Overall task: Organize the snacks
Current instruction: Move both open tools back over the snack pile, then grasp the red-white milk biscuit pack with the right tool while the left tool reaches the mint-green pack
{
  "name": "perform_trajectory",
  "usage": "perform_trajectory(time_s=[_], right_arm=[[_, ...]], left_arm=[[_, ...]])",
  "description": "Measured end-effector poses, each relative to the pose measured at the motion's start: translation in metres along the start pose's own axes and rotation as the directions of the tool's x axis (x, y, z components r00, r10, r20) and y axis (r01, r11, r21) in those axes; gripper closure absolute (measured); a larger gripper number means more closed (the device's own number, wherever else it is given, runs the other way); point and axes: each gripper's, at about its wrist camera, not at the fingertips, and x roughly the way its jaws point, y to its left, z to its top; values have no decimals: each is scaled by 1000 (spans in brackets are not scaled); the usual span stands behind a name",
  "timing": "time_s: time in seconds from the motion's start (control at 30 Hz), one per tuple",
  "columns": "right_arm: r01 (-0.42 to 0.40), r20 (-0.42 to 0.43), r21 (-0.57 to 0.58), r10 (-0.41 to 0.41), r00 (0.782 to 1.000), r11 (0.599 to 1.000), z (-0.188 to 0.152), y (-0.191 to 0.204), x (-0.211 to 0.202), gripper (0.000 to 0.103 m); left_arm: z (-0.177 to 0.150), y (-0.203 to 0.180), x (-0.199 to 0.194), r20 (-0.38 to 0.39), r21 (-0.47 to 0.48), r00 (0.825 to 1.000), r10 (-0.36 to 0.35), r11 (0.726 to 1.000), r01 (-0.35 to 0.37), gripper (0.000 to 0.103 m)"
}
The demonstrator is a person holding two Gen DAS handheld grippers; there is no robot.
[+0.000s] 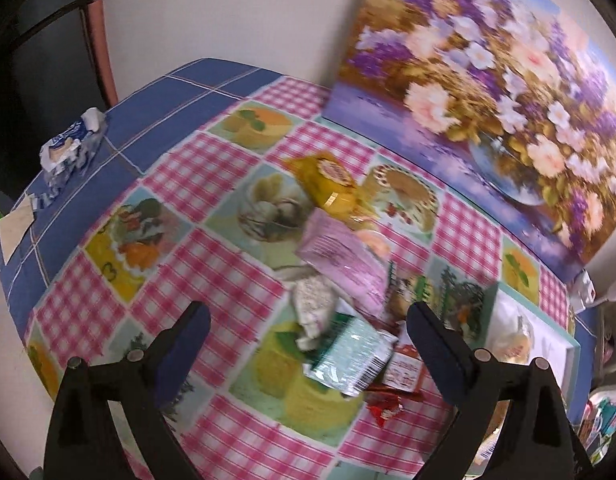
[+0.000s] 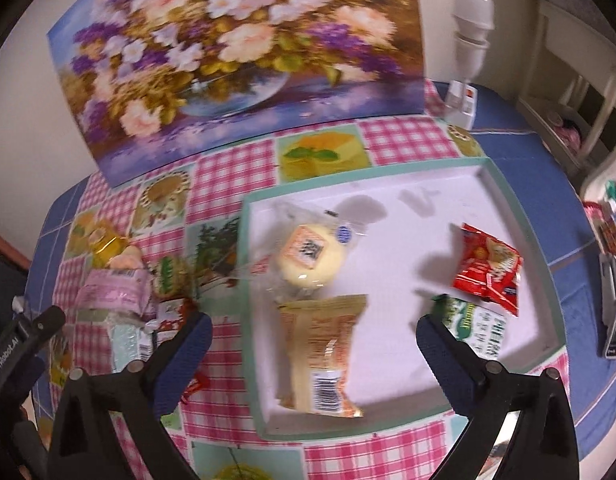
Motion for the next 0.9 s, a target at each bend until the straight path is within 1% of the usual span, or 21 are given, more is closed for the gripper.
perform_trajectory(time_s=[0.23,0.4,0.5,0.6,0.77,0.9], right_arm=[[-32,3,-47,32,999,998,-3,30,2,0],[-52,-18,-101,50,999,994,-9,56,9,0],[-59,-33,-114,56,998,992,-14,66,13,0],[-62,-43,-128,57,997,990,-17,74,18,0],[-68,-63,-138,60,996,988,-21,82,28,0],[-72,-79,-165,59,995,984,-25,88,38,0]], left_arm=[[8,21,6,-14,-6,1000,8,1000,-8,5],[11,33,11,-34,-4,999,12,1000,-12,5],[13,37,14,-48,5,999,16,1000,-16,5],[13,39,19,-64,18,998,19,1000,-18,5],[12,39,28,-97,17,995,-2,1000,4,5],[9,32,37,-128,35,992,-20,999,25,5]])
